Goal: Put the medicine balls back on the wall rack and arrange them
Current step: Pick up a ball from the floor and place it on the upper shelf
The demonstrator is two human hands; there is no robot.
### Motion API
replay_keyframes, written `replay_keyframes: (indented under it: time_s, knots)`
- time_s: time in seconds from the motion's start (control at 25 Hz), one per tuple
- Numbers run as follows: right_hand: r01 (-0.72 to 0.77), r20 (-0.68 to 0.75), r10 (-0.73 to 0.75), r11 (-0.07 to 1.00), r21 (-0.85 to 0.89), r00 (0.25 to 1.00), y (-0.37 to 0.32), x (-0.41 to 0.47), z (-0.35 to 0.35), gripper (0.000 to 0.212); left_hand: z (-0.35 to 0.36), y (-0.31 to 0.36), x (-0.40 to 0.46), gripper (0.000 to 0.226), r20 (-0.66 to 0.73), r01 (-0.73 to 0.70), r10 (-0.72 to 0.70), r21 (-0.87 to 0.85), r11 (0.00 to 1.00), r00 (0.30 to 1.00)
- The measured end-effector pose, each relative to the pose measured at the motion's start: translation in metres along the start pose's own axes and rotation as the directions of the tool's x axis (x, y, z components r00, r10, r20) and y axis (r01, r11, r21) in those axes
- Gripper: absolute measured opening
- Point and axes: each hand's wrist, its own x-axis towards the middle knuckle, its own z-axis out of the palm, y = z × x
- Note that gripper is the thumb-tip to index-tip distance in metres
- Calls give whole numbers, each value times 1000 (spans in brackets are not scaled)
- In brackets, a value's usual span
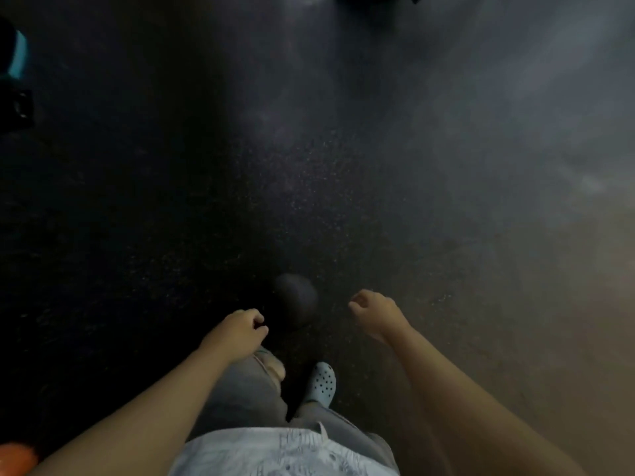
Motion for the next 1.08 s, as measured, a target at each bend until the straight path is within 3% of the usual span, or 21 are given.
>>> replay_keyframes:
  time_s: [0.28,0.52,0.64,0.76,0.96,1.08]
  knots:
    - [-167,132,150,978,127,980,-35,132,30,60,-5,-48,140,49,34,191,-188,-159,969,982]
    - [-248,198,214,955,161,956,3,316,133,63,77,-96,331,53,41,354,-360,-314,881,932]
    - [-346,219,290,892,292,932,30,382,191,63,111,-109,409,60,42,419,-469,-526,741,882]
    - [-485,302,382,747,455,873,54,434,237,67,140,-128,468,69,85,440,-549,-705,557,831]
    - [-674,532,414,451,586,739,80,472,270,83,165,-142,510,93,328,489,-493,-838,242,806]
    - [-694,593,362,399,599,719,76,475,268,74,163,-143,512,88,381,466,-424,-877,117,822]
